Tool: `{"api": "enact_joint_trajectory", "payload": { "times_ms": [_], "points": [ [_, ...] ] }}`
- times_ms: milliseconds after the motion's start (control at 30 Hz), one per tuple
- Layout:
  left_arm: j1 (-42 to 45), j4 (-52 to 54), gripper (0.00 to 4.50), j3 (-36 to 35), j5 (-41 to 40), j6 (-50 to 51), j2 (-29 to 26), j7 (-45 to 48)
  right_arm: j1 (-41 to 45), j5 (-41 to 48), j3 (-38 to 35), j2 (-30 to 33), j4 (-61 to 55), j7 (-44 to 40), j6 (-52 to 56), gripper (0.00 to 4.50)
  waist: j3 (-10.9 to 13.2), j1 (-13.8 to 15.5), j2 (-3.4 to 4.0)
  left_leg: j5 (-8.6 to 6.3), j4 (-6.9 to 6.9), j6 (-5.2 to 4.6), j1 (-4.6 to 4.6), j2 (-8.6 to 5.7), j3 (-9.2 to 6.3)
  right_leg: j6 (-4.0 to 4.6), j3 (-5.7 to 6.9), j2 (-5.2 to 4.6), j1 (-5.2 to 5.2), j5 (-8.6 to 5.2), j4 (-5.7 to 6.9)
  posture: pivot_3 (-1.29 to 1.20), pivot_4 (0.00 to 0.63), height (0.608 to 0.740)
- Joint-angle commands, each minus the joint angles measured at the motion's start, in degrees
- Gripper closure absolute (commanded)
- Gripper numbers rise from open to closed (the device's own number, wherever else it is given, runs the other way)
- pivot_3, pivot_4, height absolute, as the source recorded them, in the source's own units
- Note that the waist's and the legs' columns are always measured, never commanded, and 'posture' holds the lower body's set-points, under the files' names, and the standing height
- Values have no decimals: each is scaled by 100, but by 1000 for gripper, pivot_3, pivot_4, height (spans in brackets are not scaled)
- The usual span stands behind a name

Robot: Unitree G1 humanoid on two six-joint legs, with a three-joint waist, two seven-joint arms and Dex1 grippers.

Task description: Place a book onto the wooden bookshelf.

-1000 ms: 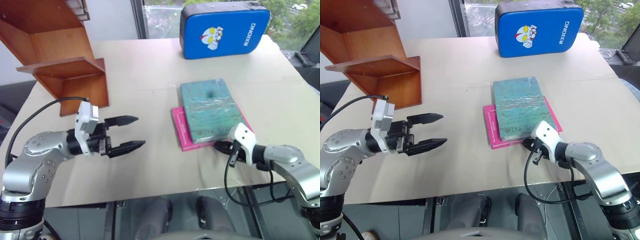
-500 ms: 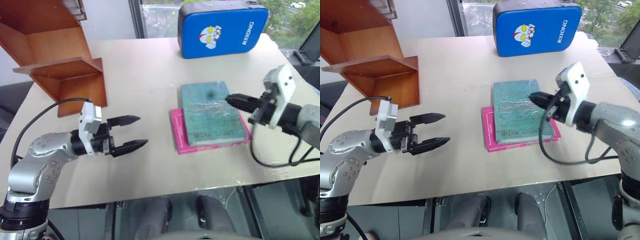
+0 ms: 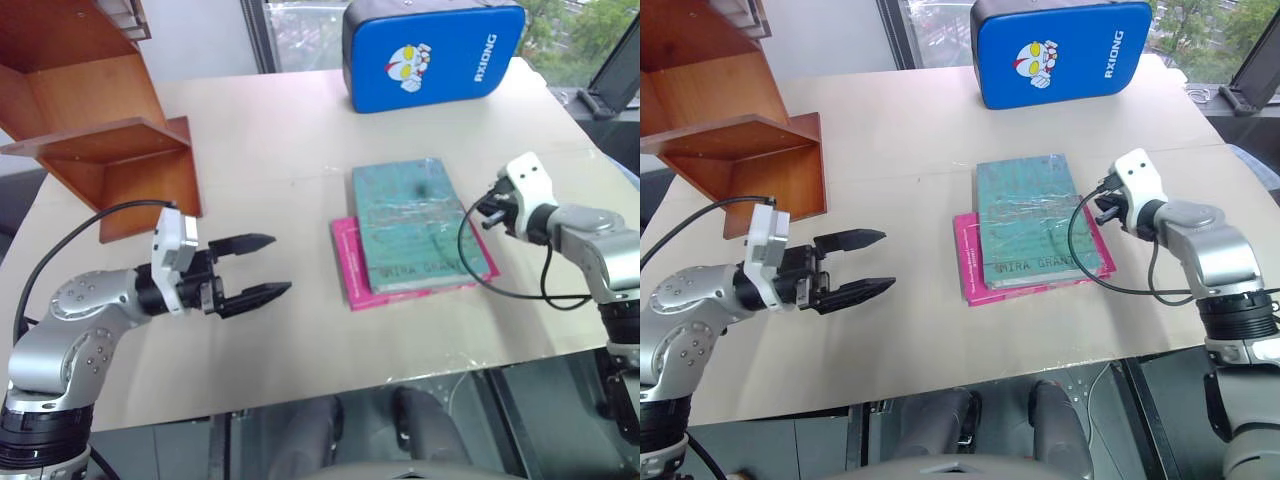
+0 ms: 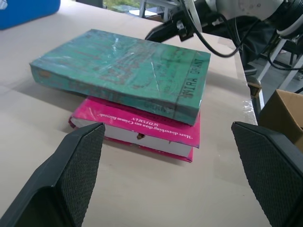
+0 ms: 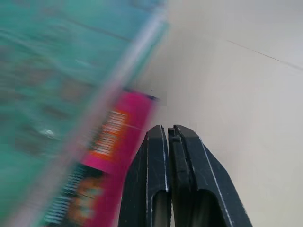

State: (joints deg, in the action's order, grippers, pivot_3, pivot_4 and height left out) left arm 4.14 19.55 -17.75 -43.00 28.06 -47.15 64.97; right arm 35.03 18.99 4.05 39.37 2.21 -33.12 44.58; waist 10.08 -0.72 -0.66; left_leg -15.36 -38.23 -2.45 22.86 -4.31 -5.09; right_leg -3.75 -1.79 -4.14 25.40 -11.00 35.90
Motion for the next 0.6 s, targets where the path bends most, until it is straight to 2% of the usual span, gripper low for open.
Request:
{"api": "enact_joint_trajectory", "payload": {
  "times_ms": [33,600],
  "points": [
    [18,101,0,-246,-158,-68,-84,81,98,57,22,-115,-427,-239,-64,4332,0,0,0,0,0,0,0,0,0,0,0,0,0,0,0,0,150,736],
    [66,-173,0,-583,-388,102,18,-212,-160,-40,286,-862,-1147,-381,-120,4332,-1,-5,1,0,-1,1,0,-1,0,0,-1,7,5,0,6,0,150,736]
  ]
}}
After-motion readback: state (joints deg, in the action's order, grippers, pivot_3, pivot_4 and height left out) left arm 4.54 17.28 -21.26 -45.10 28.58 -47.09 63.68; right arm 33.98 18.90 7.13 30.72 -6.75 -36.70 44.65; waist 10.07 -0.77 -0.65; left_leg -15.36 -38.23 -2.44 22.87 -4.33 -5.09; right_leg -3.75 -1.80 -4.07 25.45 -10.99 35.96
